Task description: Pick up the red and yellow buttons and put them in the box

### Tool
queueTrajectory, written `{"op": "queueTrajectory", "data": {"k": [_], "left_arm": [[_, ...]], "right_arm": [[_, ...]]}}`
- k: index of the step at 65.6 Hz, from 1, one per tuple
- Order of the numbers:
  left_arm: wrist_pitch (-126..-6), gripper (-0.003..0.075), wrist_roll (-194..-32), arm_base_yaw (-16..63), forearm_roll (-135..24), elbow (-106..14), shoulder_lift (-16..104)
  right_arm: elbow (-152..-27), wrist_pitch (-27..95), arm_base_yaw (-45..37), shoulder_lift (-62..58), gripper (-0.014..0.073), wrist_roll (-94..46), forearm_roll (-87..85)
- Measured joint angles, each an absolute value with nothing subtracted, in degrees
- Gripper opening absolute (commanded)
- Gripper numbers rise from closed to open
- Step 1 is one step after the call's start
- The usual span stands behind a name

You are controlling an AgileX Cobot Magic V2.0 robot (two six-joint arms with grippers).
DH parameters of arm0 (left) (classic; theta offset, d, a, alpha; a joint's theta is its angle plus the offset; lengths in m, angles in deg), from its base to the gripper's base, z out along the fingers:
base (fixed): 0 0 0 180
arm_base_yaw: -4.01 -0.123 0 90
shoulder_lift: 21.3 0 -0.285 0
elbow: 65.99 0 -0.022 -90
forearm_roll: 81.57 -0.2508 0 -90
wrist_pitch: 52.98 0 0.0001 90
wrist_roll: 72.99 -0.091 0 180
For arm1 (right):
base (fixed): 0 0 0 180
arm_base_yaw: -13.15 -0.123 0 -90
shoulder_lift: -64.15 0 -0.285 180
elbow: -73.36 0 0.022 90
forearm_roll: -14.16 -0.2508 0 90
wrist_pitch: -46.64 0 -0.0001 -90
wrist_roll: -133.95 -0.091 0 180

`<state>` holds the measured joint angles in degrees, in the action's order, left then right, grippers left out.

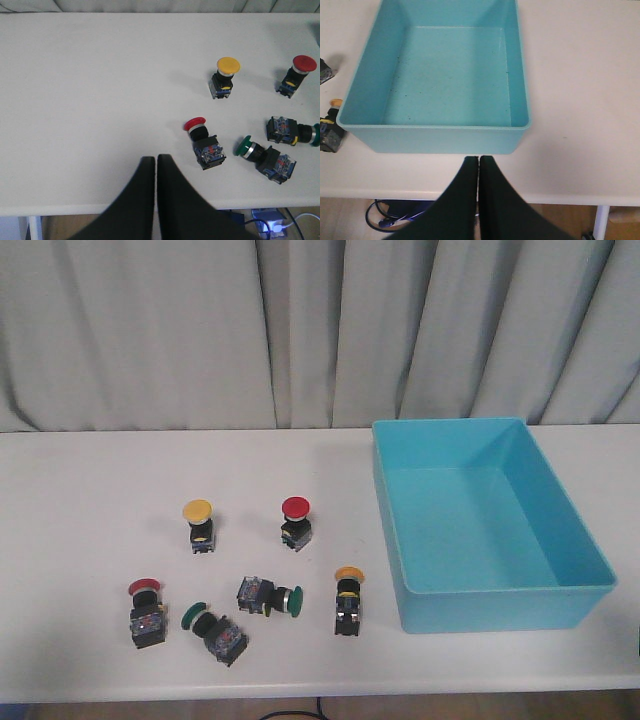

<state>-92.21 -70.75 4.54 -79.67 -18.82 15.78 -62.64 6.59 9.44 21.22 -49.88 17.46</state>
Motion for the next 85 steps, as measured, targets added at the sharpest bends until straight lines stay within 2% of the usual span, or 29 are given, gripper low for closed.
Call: {"op": "queueTrajectory", "data": {"k": [8,13,20,32,40,46,51,68,85], "left_arm": [[-92.39,0.0011,-70.75,4.54,-79.71,-18.82,15.85],[-92.39,0.005,-70.75,4.54,-79.71,-18.82,15.85],[-92.39,0.0171,-70.75,4.54,-79.71,-18.82,15.85],[-92.39,0.0425,-70.75,4.54,-79.71,-18.82,15.85],[-92.39,0.0519,-70.75,4.54,-79.71,-18.82,15.85],[-92.39,0.0537,-70.75,4.54,-79.71,-18.82,15.85],[-92.39,0.0535,-70.75,4.54,-79.71,-18.82,15.85],[-92.39,0.0533,-72.99,4.54,-79.6,-18.82,15.85],[-92.34,0.0533,-85.42,4.83,-70.29,-19.07,17.95]], "right_arm": [[-62.64,6.59,9.44,21.21,-0.0003,-49.88,17.46],[-62.64,6.54,9.44,21.21,0.001,-49.88,17.51],[-62.64,6.54,9.44,21.21,0.0063,-49.81,17.51],[-62.64,6.54,9.44,21.21,0.0269,-49.63,17.57],[-62.64,6.48,9.44,21.21,0.0403,-49.63,17.63],[-62.64,6.43,9.44,21.21,0.0466,-49.57,17.63],[-62.64,6.41,9.44,21.21,0.0482,-49.57,17.63],[-62.64,6.41,9.44,21.21,0.0467,-49.57,17.67],[-62.64,6.41,9.44,21.21,0.0453,-49.57,17.67]]}}
